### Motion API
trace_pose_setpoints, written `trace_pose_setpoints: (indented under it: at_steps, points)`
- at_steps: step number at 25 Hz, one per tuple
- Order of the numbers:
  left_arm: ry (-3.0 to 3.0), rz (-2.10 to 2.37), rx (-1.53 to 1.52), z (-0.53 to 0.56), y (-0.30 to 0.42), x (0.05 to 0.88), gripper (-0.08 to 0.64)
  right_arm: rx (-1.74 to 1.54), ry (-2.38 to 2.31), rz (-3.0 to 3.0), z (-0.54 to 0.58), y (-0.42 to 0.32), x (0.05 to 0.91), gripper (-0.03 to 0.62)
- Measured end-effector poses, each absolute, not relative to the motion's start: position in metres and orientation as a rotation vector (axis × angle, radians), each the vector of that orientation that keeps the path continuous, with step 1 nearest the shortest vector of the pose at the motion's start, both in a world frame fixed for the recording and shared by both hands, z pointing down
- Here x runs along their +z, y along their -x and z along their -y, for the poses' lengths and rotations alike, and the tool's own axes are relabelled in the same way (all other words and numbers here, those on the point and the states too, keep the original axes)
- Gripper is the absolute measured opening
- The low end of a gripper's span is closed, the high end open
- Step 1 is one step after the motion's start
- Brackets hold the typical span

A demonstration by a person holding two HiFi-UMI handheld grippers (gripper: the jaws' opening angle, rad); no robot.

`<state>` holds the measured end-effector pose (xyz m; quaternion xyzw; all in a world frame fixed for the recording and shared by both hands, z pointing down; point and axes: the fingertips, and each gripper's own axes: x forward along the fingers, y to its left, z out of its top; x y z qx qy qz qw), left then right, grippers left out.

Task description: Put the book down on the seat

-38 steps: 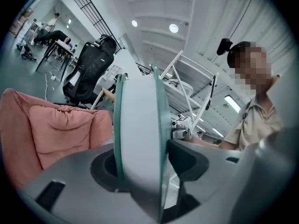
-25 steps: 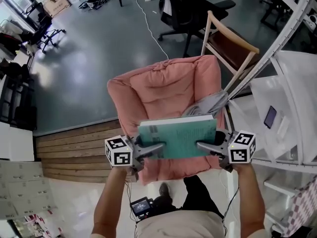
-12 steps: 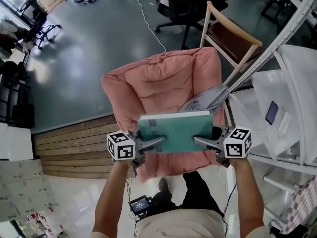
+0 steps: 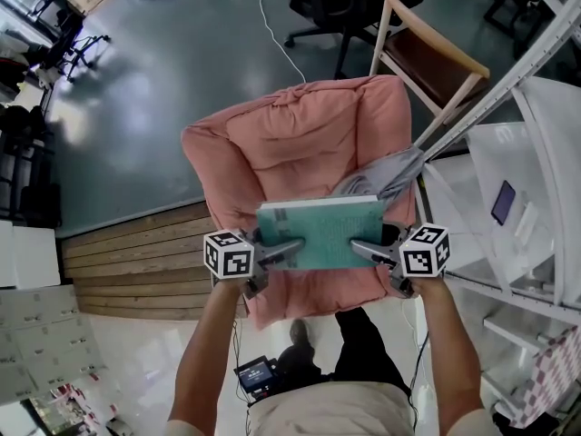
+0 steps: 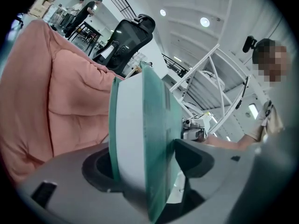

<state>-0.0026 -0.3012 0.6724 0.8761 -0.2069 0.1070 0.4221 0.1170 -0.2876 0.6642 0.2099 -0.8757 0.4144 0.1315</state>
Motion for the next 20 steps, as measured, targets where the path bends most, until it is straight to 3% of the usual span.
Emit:
trace_pose_setpoints:
  at_steps: [20]
  points:
    - [-2.031,0.638,0.476,0.323,0.005,0.773,0.371,1.241,-0.66,2.422,0.306,-0.126,0.749,0.241]
